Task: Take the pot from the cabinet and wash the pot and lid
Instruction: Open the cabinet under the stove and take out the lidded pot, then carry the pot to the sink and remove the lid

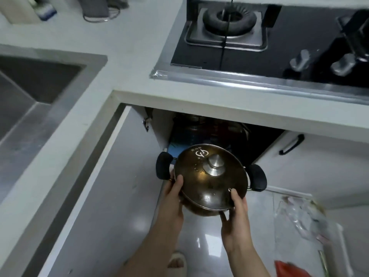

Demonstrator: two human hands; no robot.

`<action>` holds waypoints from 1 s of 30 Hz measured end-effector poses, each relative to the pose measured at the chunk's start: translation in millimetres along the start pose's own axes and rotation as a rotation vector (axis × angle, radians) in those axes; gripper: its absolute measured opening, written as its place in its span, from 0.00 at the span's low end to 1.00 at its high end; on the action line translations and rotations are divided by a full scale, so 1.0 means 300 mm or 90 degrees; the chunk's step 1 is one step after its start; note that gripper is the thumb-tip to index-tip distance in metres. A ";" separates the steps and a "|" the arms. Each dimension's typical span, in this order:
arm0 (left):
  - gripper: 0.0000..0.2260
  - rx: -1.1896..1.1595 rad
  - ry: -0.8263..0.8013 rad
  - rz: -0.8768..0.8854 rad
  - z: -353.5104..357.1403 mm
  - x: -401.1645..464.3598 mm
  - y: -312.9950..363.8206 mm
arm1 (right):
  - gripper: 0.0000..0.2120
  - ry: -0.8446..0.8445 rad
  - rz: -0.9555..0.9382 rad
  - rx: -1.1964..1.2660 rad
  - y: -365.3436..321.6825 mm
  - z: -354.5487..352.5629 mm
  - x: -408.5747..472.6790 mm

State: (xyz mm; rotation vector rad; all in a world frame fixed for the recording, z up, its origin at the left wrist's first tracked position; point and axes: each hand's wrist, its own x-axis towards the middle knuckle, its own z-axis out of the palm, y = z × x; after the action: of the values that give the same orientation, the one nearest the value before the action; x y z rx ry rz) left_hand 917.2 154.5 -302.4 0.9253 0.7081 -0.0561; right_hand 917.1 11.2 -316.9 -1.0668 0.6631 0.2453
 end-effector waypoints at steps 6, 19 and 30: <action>0.17 -0.004 0.006 0.017 0.036 -0.257 0.092 | 0.17 -0.024 -0.003 0.007 -0.132 0.004 -0.233; 0.14 -0.113 0.096 0.136 0.163 -0.688 0.527 | 0.22 -0.194 -0.061 -0.016 -0.541 0.256 -0.641; 0.15 -0.174 0.158 0.198 0.007 -0.684 0.911 | 0.25 -0.322 -0.071 -0.108 -0.623 0.699 -0.710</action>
State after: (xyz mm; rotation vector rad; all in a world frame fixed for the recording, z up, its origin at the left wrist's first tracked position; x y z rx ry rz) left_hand 851.3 270.5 12.2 0.7757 0.7707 0.4283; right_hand 922.6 130.6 14.7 -1.1420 0.1290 0.4615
